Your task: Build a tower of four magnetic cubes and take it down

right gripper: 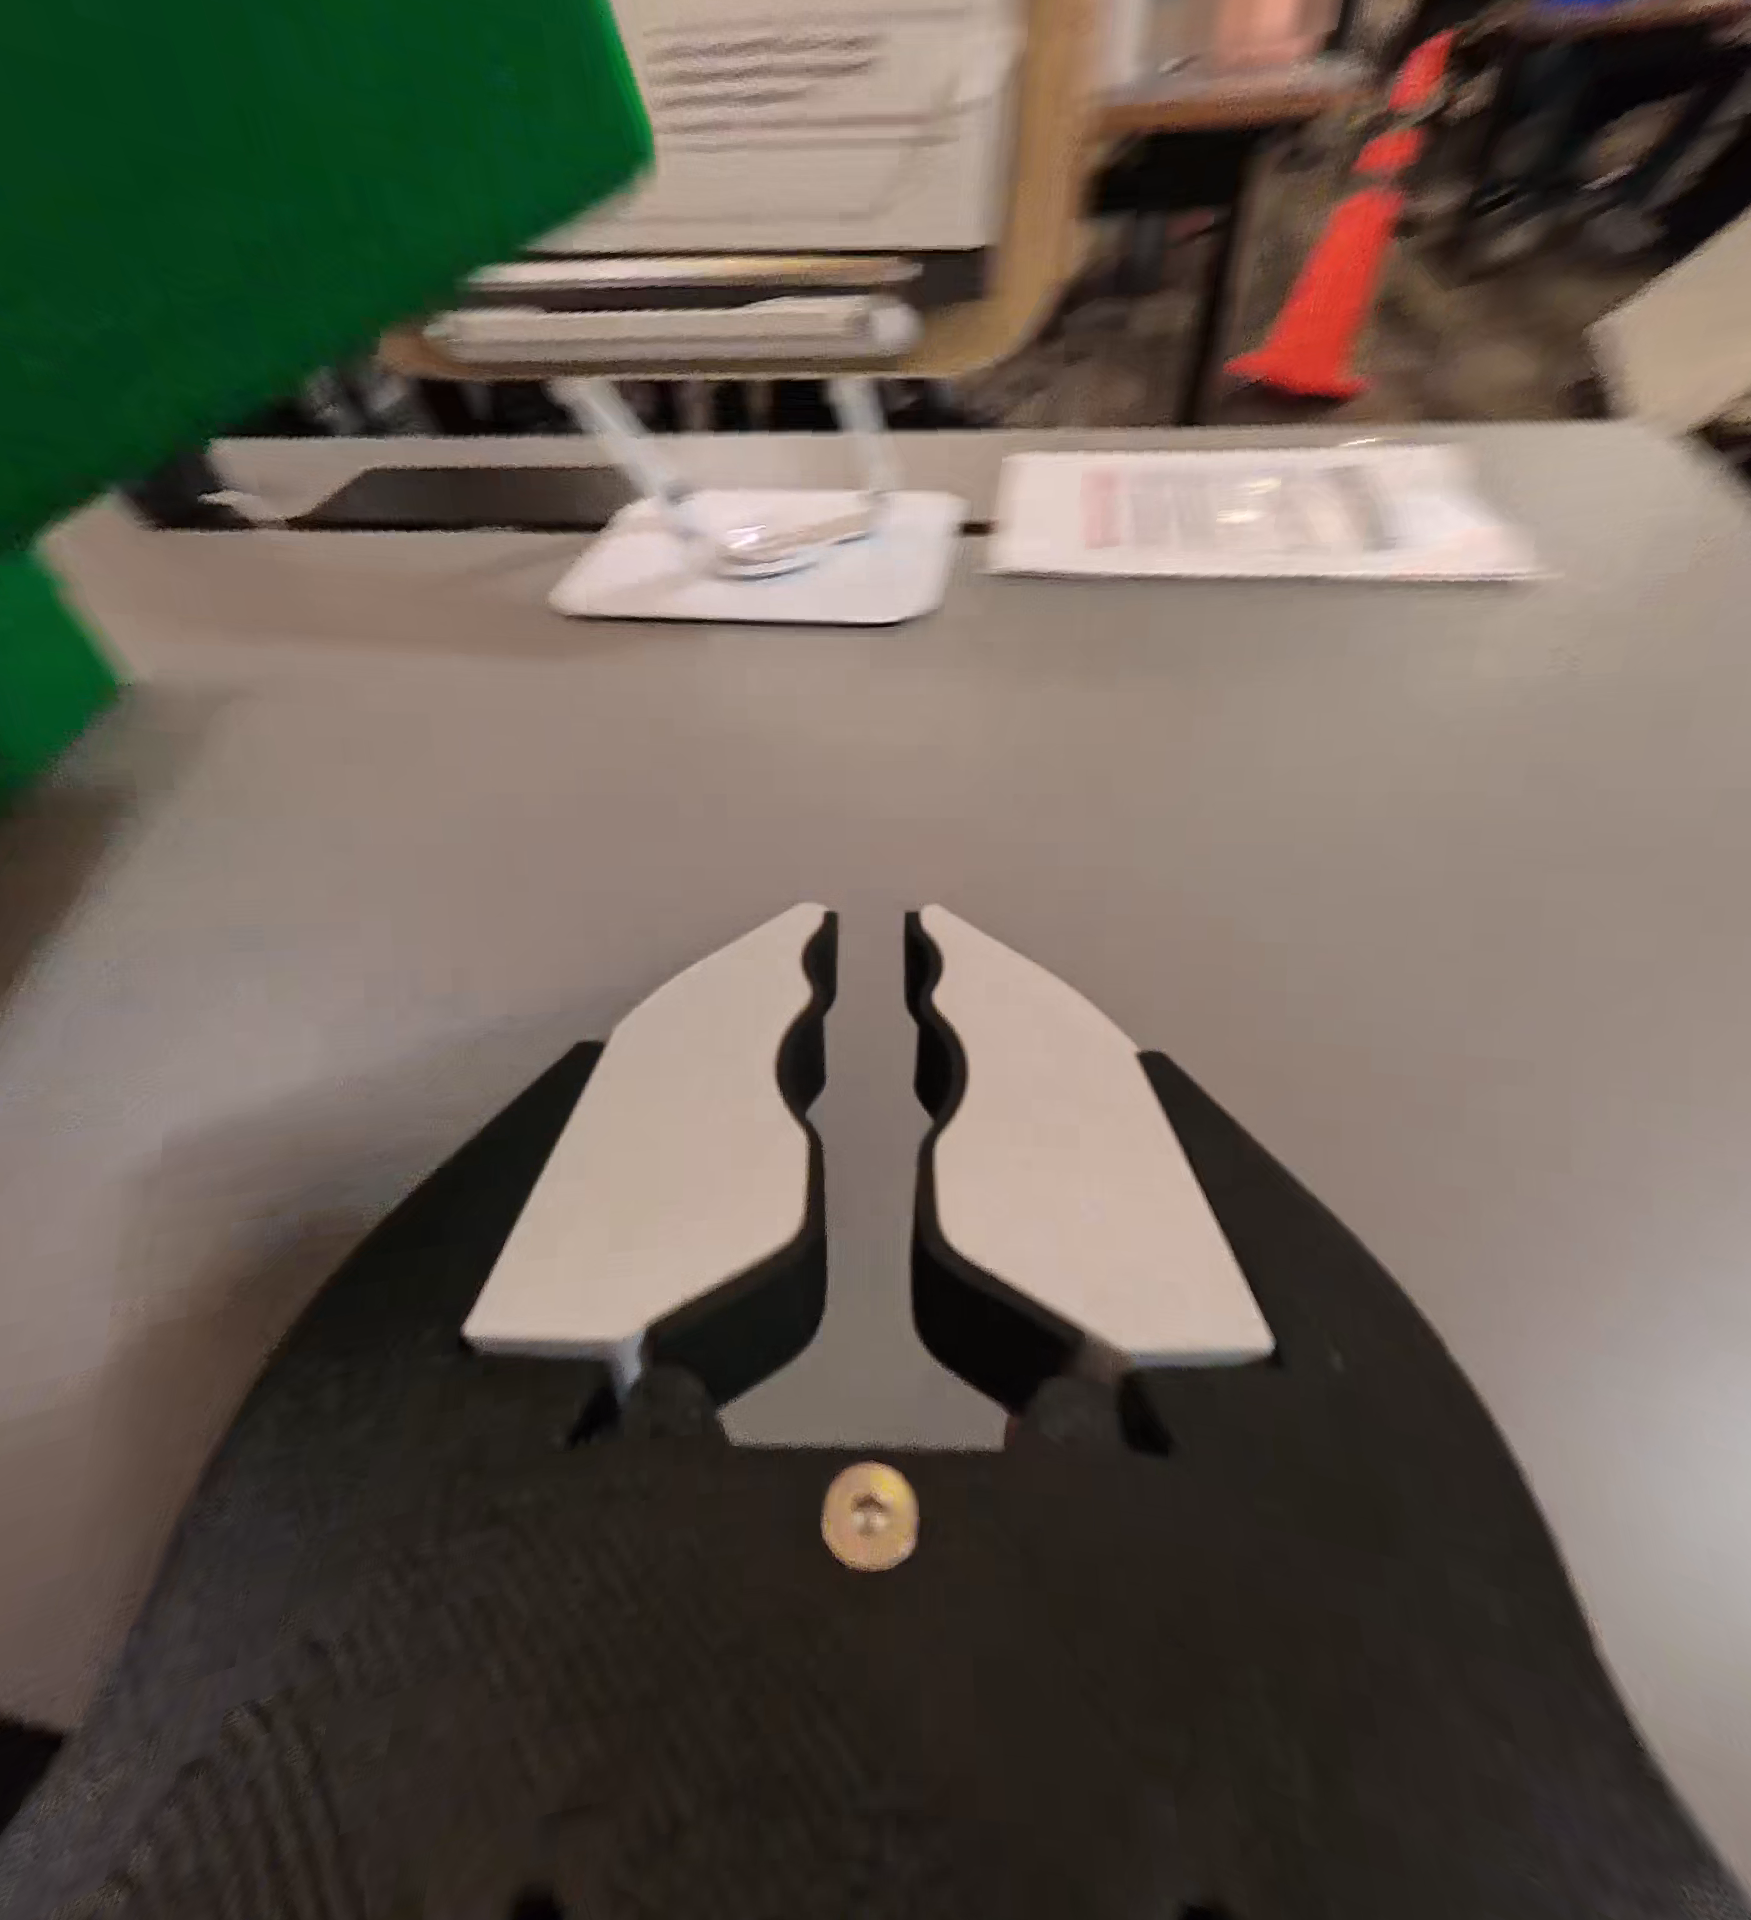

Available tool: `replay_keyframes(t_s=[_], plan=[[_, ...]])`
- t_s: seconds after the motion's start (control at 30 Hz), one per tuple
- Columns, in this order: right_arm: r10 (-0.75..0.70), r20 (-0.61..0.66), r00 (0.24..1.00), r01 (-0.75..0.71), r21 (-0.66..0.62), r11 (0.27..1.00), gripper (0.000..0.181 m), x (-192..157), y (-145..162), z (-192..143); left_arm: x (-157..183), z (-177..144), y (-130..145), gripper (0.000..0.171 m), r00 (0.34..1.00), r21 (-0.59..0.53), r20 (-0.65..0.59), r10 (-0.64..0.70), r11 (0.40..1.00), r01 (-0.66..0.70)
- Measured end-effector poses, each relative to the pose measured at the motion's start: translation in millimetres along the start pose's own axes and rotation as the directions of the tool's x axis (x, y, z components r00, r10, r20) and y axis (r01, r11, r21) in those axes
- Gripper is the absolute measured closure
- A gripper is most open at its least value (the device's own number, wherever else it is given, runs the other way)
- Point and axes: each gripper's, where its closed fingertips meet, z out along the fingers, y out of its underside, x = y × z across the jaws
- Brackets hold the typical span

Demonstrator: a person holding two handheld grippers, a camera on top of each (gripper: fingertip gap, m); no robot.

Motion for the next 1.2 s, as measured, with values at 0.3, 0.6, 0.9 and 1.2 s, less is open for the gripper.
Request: replay_keyframes(t_s=[0.3, 0.6, 0.9, 1.2], plan=[[0.173, -0.153, 0.973, -0.159, 0.104, 0.982, 0.153, 112, -6, -57, 47, 225, -5, 0.165, 0.994, -0.184, -0.105, -0.019, 0.983, -0.001], [0.227, -0.187, 0.956, -0.225, 0.035, 0.974, 0.135, 114, 33, -75, 82, 294, -2, 0.166, 0.991, -0.169, -0.122, 0.052, 0.983, -0.072], [0.183, -0.234, 0.955, -0.188, 0.000, 0.982, 0.133, 111, 53, -95, 109, 285, -25, 0.156, 0.992, -0.012, -0.125, -0.005, 1.000, 0.003], [0.147, -0.080, 0.986, -0.141, 0.077, 0.987, 0.120, 38, 30, -72, 45, 171, -23, 0.136, 0.993, 0.180, -0.120, -0.015, 0.983, 0.037]])
